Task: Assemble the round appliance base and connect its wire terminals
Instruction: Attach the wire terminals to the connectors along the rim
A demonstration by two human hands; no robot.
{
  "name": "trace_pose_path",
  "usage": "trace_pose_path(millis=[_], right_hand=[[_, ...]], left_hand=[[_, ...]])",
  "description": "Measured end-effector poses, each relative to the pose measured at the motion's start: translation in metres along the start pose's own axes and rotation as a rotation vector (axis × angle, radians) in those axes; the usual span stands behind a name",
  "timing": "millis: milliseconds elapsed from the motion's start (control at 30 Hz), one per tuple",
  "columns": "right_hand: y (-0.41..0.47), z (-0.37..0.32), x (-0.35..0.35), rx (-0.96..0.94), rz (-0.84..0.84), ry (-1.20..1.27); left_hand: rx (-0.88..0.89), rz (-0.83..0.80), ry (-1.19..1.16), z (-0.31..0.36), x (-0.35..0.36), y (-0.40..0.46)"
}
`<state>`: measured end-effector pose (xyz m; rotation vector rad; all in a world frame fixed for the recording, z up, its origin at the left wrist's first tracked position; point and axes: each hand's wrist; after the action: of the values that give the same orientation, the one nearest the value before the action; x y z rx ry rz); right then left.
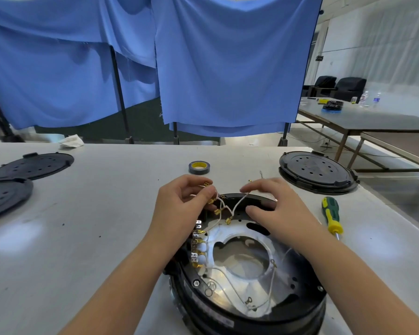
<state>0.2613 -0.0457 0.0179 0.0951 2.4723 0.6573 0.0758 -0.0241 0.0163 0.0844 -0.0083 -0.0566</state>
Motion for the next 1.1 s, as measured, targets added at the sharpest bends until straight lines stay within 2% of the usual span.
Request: trace_pose_path(millis=[133,267,400,500,600,700,867,1033,1100], right_hand=[[-0.003,-0.003,0.000,-0.223,0.061,-0.306],[-0.001,-0.007,0.005,-0.353,-0.017,-0.273],[0.000,-0.009,0.002,-0.186,0.027,0.100],[0.001,-0.007,-0.002,-0.156,0.097,0.152],[0.001,-0.007,-0.001,-0.117,0.015,0.221],[0.001,-0.009,0.000,-0.053,-0.028,0.393],[0.002,-0.009,-0.004,0.060,0.052,0.609],[0.001,-0.010,-0.001,0.035,0.053,0.330],[0.001,-0.012,-0.002,0.043,0.060,0.288]], left_hand=[[-0.040,-0.076,0.019,0.000,0.001,-0.001],[-0.064,-0.099,-0.025,0.001,-0.001,-0.001],[-0.099,-0.133,-0.072,0.002,-0.002,-0.001],[-0.094,-0.171,-0.066,0.003,-0.003,-0.001],[-0.075,-0.160,-0.092,0.004,-0.005,0.000],[-0.082,-0.148,-0.119,0.005,-0.006,0.001],[-0.073,-0.173,0.106,0.003,-0.002,-0.002],[0.021,-0.203,0.344,-0.001,-0.002,-0.002],[0.043,-0.191,0.403,-0.002,-0.004,0.000]])
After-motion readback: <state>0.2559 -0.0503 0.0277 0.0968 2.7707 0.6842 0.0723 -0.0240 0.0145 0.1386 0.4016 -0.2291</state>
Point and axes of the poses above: each hand's wrist, its own y-axis towards the middle knuckle, its own x-axis out of the palm, z = x × y, and after that the axes turned 13 degrees about -x, right-handed
